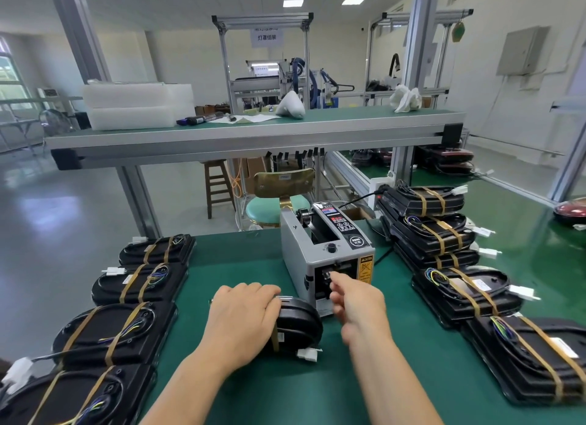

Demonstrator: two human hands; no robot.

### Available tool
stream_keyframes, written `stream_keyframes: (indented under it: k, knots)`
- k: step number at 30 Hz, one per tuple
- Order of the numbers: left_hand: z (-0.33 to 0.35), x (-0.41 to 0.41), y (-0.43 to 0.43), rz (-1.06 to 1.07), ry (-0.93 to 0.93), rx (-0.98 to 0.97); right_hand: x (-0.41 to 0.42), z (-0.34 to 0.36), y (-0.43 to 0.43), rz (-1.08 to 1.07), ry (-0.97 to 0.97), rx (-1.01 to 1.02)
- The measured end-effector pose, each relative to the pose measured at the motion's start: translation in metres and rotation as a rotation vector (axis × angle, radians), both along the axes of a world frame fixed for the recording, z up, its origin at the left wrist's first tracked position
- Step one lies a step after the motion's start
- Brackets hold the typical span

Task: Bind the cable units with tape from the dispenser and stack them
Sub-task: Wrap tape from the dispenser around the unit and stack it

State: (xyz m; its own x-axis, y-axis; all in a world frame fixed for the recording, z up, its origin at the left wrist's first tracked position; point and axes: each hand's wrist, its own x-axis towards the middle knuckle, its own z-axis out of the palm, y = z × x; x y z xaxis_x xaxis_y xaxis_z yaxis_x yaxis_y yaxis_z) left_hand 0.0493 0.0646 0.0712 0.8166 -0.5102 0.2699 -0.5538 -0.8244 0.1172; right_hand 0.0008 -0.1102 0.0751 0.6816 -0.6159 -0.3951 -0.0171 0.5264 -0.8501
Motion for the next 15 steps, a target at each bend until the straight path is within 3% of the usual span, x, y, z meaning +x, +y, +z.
stream_keyframes:
  k: [7,15]
  knots:
    - [0.004,0.002,-0.005,0.007,-0.012,0.052,-0.026,0.007,0.045,0.224,-0.101,0.133]
    - [0.009,0.005,-0.006,0.019,0.063,0.068,-0.025,-0.005,0.059,0.205,-0.135,0.260]
